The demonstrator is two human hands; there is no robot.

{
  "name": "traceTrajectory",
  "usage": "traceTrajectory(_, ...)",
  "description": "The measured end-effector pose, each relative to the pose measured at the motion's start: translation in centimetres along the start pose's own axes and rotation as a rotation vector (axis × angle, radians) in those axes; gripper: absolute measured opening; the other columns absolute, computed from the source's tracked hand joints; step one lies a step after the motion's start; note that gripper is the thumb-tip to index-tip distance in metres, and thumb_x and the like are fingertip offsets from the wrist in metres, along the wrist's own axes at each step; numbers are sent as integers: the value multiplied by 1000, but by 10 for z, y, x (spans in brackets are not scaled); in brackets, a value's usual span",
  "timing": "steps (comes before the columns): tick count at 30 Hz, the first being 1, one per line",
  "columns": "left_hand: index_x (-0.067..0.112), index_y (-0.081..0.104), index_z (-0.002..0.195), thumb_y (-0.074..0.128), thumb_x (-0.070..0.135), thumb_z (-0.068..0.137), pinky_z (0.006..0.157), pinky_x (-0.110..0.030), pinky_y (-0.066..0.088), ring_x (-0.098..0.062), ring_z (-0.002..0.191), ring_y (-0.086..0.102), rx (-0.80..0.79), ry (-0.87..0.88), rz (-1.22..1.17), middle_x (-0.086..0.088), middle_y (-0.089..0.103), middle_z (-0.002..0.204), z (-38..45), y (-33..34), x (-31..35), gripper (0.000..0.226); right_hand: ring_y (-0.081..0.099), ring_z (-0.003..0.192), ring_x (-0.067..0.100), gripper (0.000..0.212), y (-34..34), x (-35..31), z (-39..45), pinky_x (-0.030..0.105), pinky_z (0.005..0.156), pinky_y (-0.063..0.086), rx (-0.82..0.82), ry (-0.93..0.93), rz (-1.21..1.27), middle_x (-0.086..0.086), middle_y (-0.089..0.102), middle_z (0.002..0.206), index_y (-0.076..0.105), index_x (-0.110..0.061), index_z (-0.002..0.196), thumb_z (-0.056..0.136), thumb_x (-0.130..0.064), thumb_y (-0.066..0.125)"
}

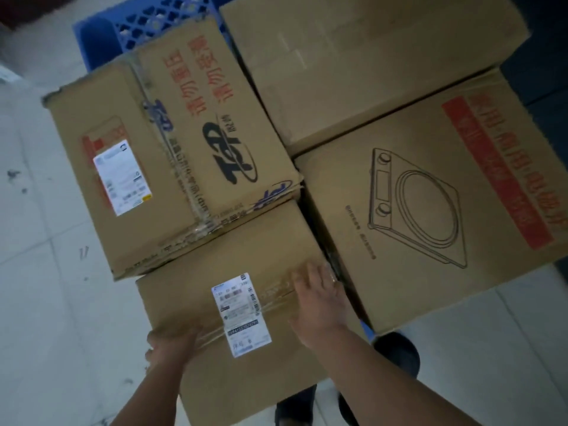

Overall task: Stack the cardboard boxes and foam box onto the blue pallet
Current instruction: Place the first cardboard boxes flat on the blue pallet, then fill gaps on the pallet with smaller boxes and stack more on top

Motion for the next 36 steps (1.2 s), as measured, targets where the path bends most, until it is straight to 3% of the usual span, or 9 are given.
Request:
traceTrajectory(5,5,22,141,85,36,30,99,-52,44,-40,121,48,-170,50,-231,-20,42,138,2,17,-19,131,-21,143,25,95,8,4,-1,50,116,4,-4,49,-97,1,-26,155,-11,-29,148,85,-22,60)
traceTrajectory(10,14,26,138,81,46,28,92,-54,48,-39,114,54,-197,153,-278,-16,48,132,5,20,-11,127,-23,142,26,102,10,10,0,48,117,11,-41,101,-181,2,-32,152,-21,-26,146,85,-29,61)
traceTrajectory(15,8,28,137,79,38,44,95,-51,47,-39,115,53,-224,188,-179,-19,50,132,6,15,2,111,-18,144,26,92,8,6,3,44,116,16,-110,146,-144,2,-26,155,-14,-23,148,88,-31,55)
traceTrajectory(19,10,17,147,73,36,74,106,-48,35,-42,129,38,-147,317,147,-21,32,146,-25,-3,34,96,4,145,21,74,-15,-6,-14,43,112,26,-141,124,-54,-1,1,158,15,-20,148,87,-24,57)
traceTrajectory(23,17,30,143,56,35,88,93,-38,42,-30,122,47,-215,643,396,-11,38,143,-114,-32,93,63,42,126,23,45,-87,-17,-65,37,99,41,-83,162,40,4,41,139,41,-21,134,90,-26,51)
traceTrajectory(25,21,35,138,50,39,89,88,-36,44,-24,121,48,-124,834,661,-4,42,136,-173,-63,117,54,50,119,23,39,-136,-18,-102,34,95,44,-20,202,152,5,50,132,48,-18,129,92,-27,48)
traceTrajectory(27,21,39,132,46,41,90,87,-36,44,-22,119,47,-32,1028,842,-2,44,131,-241,-94,138,48,53,117,23,37,-185,-17,-146,32,94,44,61,238,249,7,54,130,52,-15,125,92,-30,47)
traceTrajectory(31,15,48,121,44,39,90,83,-38,44,-26,113,48,52,1330,933,-6,48,123,-390,-144,163,39,51,118,24,44,-269,-3,-252,29,90,46,255,312,419,6,50,136,45,-16,135,93,-29,46)
traceTrajectory(36,12,53,117,44,35,91,75,-33,40,-29,109,53,25,1534,950,-11,52,121,-529,-160,163,35,55,105,24,33,-305,51,-389,31,78,48,423,484,500,6,58,118,54,-19,119,90,-32,45)
Point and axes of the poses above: each hand's wrist, its own z-axis towards the middle knuckle, its own y-axis out of the palm, x = y × z, the point moved 10 cm from there along z, towards the middle knuckle
